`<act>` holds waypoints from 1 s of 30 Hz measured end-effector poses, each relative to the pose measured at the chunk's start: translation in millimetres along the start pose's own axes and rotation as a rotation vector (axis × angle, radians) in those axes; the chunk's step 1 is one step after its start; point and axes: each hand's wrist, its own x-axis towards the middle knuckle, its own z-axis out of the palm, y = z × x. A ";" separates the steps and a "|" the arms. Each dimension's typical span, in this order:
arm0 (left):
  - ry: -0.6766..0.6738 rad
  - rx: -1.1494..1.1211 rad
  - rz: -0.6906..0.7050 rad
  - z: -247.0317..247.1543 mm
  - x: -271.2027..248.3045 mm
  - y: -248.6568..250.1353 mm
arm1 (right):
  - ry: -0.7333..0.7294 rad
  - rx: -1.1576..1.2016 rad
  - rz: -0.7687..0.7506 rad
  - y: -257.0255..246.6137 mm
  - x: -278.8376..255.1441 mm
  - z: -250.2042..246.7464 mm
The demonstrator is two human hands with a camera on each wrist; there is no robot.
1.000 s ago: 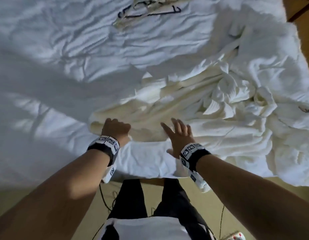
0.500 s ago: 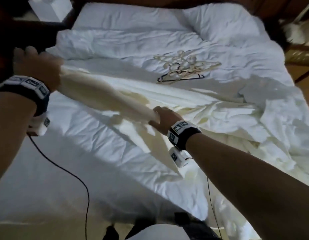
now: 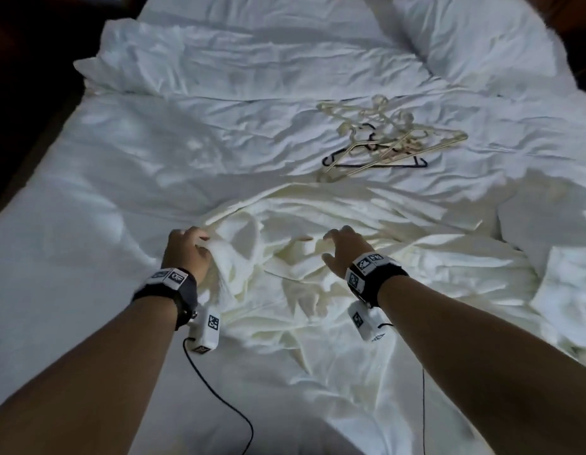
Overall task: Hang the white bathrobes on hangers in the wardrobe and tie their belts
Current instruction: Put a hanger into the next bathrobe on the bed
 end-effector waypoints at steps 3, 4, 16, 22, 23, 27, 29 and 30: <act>0.044 -0.020 -0.087 20.5 26.6 -0.8 | -0.013 -0.029 0.056 12.0 62.1 -5.6; 0.027 -0.003 -0.125 27.5 35.7 -4.6 | -0.007 -0.043 0.067 15.4 82.6 -6.4; -0.292 -0.294 -0.481 100.2 76.2 0.0 | -0.023 0.027 0.038 29.1 253.9 1.8; -0.226 -0.214 -0.456 94.9 75.6 -6.9 | -0.238 -0.200 -0.055 42.8 273.7 17.4; -0.211 -0.203 -0.459 93.1 76.9 -12.2 | -0.246 -0.227 -0.072 41.9 273.3 19.4; -0.146 -0.199 -0.455 81.7 78.3 -31.1 | -0.134 -0.218 -0.073 31.9 267.6 6.6; -0.096 -0.234 -0.460 73.1 76.0 -36.7 | 0.010 -0.064 -0.015 29.1 267.9 -12.3; -0.073 -0.253 -0.465 68.0 74.6 -39.2 | 0.085 0.059 0.024 28.1 265.6 -23.0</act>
